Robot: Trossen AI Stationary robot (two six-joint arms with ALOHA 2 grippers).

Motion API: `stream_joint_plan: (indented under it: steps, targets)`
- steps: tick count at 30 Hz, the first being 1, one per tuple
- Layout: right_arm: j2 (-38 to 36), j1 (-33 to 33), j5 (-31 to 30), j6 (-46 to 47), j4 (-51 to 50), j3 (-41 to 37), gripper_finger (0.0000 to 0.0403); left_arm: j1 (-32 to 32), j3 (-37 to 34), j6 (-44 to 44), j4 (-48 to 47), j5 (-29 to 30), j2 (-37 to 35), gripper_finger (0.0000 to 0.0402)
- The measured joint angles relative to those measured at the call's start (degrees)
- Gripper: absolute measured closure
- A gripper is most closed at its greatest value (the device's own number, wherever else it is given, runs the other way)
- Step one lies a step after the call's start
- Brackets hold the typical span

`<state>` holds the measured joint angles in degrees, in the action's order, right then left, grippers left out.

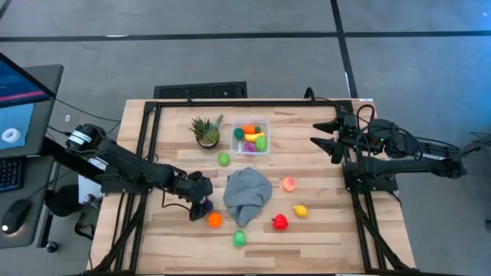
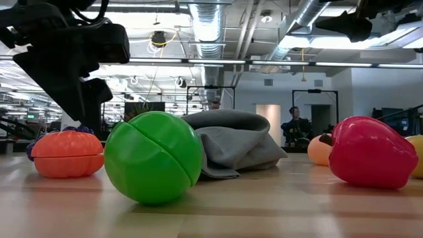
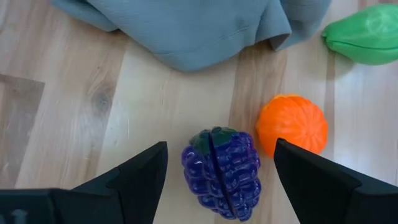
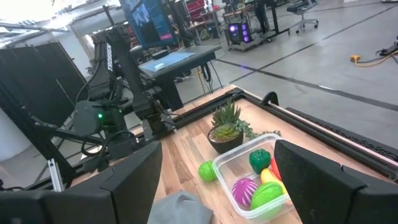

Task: Pick and placing Produce into tupperware
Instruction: Put the violet grapes into the transparent container

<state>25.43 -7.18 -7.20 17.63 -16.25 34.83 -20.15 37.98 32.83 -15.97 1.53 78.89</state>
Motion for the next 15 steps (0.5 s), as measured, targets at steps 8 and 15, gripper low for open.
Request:
stream_joint_plan:
  steps: [8,15]
  targets:
    - [0.0,0.0,0.0,0.4,0.0,0.0,0.0070,0.1,0.0,0.0,-1.3,0.2,0.0,0.0093]
    - [0.0,0.0,0.0,0.1,0.0,0.0,0.0070,0.0,0.0,-0.2,-0.8,-2.5,2.2,0.0091]
